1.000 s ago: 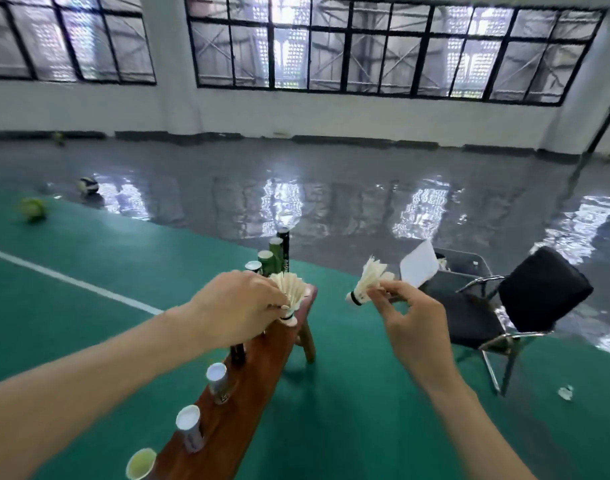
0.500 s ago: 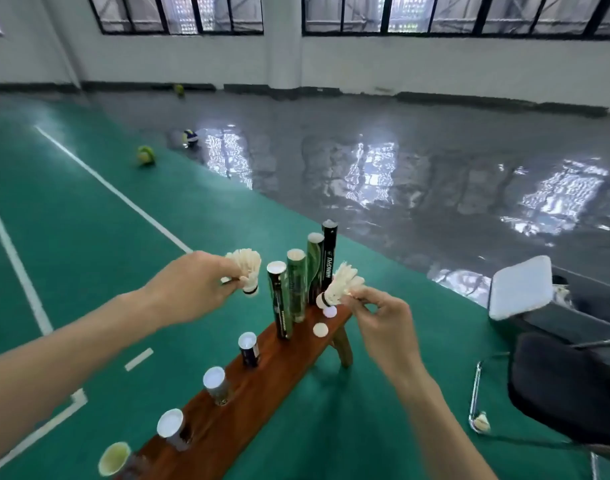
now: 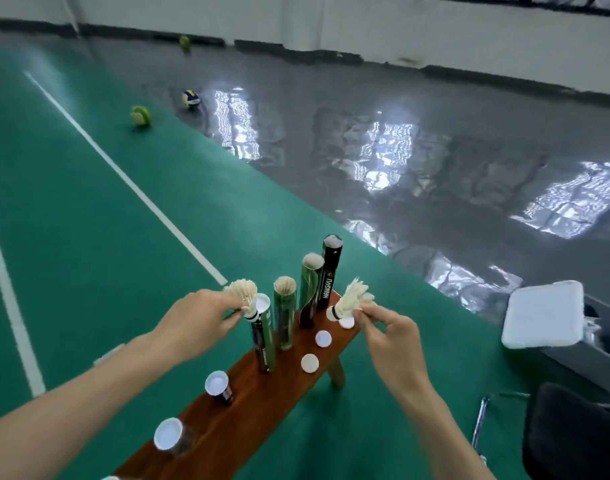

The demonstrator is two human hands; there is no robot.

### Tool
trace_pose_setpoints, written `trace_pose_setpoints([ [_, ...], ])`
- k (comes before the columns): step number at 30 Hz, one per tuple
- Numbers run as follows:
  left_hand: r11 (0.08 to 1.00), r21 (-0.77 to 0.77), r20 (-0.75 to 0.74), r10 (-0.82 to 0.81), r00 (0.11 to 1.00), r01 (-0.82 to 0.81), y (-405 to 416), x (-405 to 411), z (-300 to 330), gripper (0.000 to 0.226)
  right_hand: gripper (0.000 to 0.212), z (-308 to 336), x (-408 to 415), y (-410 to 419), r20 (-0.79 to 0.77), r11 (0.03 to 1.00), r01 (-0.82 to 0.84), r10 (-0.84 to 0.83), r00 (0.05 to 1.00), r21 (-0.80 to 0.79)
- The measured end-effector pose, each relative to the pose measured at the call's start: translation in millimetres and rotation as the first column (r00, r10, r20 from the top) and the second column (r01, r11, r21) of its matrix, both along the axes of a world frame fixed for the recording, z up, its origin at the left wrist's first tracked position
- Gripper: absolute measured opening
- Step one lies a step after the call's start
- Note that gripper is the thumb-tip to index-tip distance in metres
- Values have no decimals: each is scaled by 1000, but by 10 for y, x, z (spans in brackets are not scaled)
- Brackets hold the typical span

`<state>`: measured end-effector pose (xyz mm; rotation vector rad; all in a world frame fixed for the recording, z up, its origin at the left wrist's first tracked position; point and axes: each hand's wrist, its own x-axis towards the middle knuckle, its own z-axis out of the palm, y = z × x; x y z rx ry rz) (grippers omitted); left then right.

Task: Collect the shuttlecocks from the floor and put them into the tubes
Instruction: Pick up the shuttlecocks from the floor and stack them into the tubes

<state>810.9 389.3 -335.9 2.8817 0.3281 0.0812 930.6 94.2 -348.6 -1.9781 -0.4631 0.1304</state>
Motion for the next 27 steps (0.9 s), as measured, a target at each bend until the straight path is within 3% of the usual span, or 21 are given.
trace_pose_setpoints([
  [4, 991, -57, -77, 118, 990, -123, -8, 492, -316, 15, 13, -121, 549, 270, -49, 998, -63, 64, 997, 25],
  [8, 964, -51, -182, 249, 951, -262, -25, 1036, -628, 24, 42, -208, 1160, 666, -157, 980, -174, 188, 970, 100],
  [14, 897, -99, -202, 406, 891, -431, -201, 1726, -980, 27, 17, -555, 2041, 1084, -298, 961, -255, 276, 914, 108],
  [20, 834, -14, -365, 509, 779, -552, -361, 2205, -1372, 23, 13, -723, 2563, 1269, -338, 925, -375, 374, 864, 66],
  [27, 747, -108, -510, 525, 681, -656, -409, 2388, -1812, 39, 15, -794, 2805, 1394, -375, 879, -474, 456, 807, 49],
])
